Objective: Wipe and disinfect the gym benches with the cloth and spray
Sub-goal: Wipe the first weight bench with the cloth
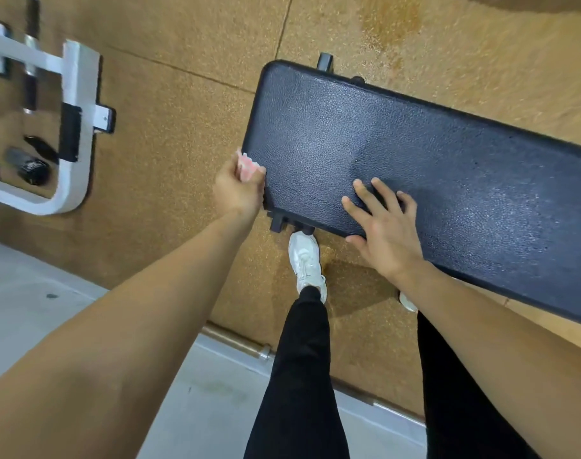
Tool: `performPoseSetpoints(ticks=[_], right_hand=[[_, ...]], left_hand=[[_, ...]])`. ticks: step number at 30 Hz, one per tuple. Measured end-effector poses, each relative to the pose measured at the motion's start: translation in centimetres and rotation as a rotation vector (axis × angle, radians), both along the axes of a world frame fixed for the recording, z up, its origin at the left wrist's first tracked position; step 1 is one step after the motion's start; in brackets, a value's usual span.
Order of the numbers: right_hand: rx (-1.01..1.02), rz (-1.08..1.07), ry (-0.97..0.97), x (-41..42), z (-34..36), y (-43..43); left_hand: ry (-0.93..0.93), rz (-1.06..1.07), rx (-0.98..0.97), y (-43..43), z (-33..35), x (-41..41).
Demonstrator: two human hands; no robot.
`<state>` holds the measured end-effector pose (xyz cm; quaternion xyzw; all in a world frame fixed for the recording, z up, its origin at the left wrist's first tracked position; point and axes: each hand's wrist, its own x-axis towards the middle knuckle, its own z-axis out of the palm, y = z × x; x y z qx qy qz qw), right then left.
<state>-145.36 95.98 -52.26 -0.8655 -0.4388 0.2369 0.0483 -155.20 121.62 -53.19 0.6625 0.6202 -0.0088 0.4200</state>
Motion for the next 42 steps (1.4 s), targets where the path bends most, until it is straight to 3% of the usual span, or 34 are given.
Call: performPoseSetpoints(ticks=[8,15,21,24,29,33,38,42], right_hand=[[-0.013,0.022,-0.017,0.1,-0.2,-0.1],[-0.155,-0.062,0.111,-0.1,2.0,1.4],[-0.236,-0.286,0.5,0.7,5.6,3.7],[-0.089,-0.435,0.691,-0.9,10.3,4.6],[0.19,-0.488,0.891,-3.8,18.8,5.7],[0.319,-0.614,0.963,-4.5,25.5,6.9],[0.415,-0.664,1.08,-3.0,33.5,9.2],[0.466,-0.748,1.052,-1.4,36.0,12.5]], left_hand=[[0.1,-0.545,0.335,-0.6,0.3,2.7],[-0.067,-1.004,0.213,-4.6,1.8,-1.0],[-0.08,-0.858,-0.163,-5.4,6.9,-3.0],[-0.145,-0.767,-0.195,-5.1,11.7,-3.7],[-0.34,-0.524,-0.313,-4.1,22.2,-3.8],[-0.407,-0.315,-0.376,-3.4,30.4,-4.0],[-0.467,-0.451,-0.347,-0.5,36.3,-3.6],[-0.438,-0.568,-0.247,5.0,38.1,-2.9]])
